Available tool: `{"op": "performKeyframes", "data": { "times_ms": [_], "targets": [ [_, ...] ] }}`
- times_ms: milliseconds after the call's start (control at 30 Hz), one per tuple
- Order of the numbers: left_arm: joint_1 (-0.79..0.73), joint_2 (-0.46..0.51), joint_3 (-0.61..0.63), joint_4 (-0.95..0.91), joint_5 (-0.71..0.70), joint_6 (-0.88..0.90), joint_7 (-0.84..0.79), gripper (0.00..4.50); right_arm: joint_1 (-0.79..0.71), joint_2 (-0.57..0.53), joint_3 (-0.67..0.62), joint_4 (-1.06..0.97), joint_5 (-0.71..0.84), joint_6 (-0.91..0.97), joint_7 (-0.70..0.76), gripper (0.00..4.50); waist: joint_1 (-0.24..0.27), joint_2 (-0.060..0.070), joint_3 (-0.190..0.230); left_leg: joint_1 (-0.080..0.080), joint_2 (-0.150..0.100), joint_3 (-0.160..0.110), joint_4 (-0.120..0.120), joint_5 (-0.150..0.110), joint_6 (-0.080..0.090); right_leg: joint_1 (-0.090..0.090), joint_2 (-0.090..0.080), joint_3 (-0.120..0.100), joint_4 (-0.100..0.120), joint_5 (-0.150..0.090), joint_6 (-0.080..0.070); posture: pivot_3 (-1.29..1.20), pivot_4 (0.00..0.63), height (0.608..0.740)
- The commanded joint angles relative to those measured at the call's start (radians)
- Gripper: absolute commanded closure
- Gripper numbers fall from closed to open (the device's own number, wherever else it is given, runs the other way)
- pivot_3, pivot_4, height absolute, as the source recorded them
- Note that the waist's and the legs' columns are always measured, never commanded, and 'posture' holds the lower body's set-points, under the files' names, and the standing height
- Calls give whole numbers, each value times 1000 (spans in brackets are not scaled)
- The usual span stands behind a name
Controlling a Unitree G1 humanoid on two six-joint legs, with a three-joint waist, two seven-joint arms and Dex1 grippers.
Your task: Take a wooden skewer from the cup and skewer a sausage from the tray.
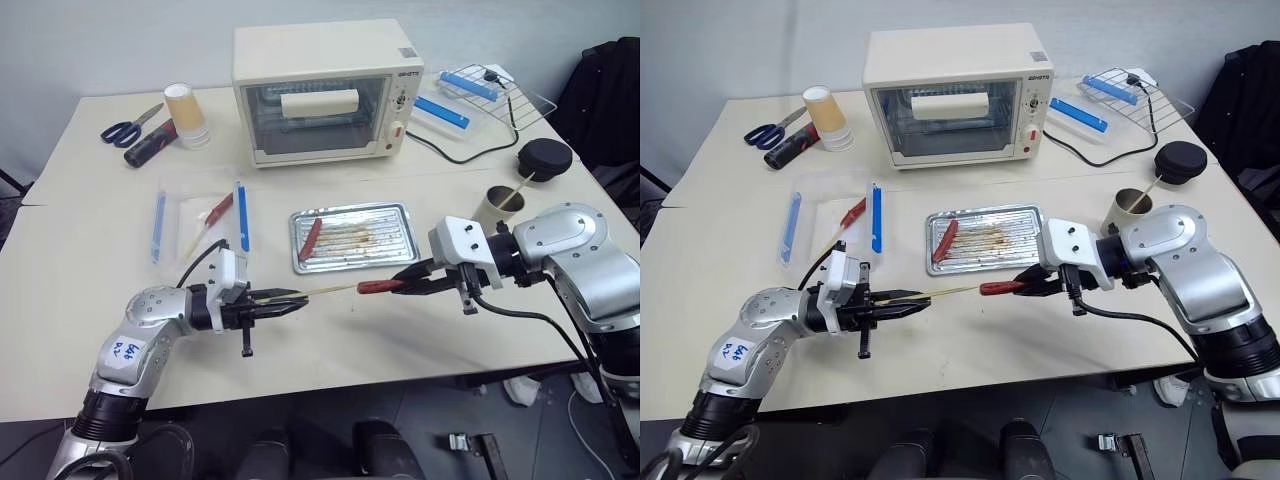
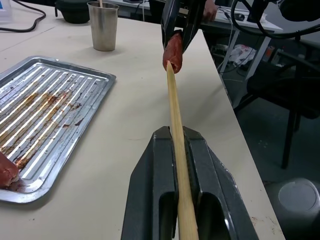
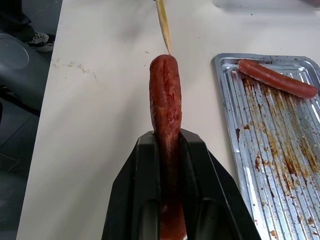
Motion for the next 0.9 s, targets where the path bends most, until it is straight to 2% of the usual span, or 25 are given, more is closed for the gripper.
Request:
{"op": "performKeyframes", "data": {
  "times_ms": [33, 267, 700, 900],
  "targets": [
    [8, -3, -7, -38, -14, 1, -5, 4500, -22, 10, -16, -15, 14, -6, -4, 4119, 0, 0, 0, 0, 0, 0, 0, 0, 0, 0, 0, 0, 0, 0, 0, 0, 150, 740],
    [16, 3, 4, -36, -19, 4, -11, 4500, -15, 3, -20, -6, 16, -21, 7, 4119, 0, 0, 0, 0, 0, 0, 0, 0, 0, 0, 0, 0, 0, 0, 0, 0, 150, 740],
    [-55, -38, -63, 20, 15, -13, -34, 4500, -13, 42, 19, -61, 13, -29, 22, 4119, 0, 0, 0, 0, 0, 0, 0, 0, 0, 0, 0, 0, 0, 0, 0, 0, 150, 740],
    [-113, -82, -117, 57, 44, -19, -45, 4500, -58, 86, 69, -91, -1, 9, 2, 4119, -1, 0, 0, 0, 0, 0, 0, 0, 0, 0, 0, 0, 0, 0, 0, 0, 150, 740]
  ]
}}
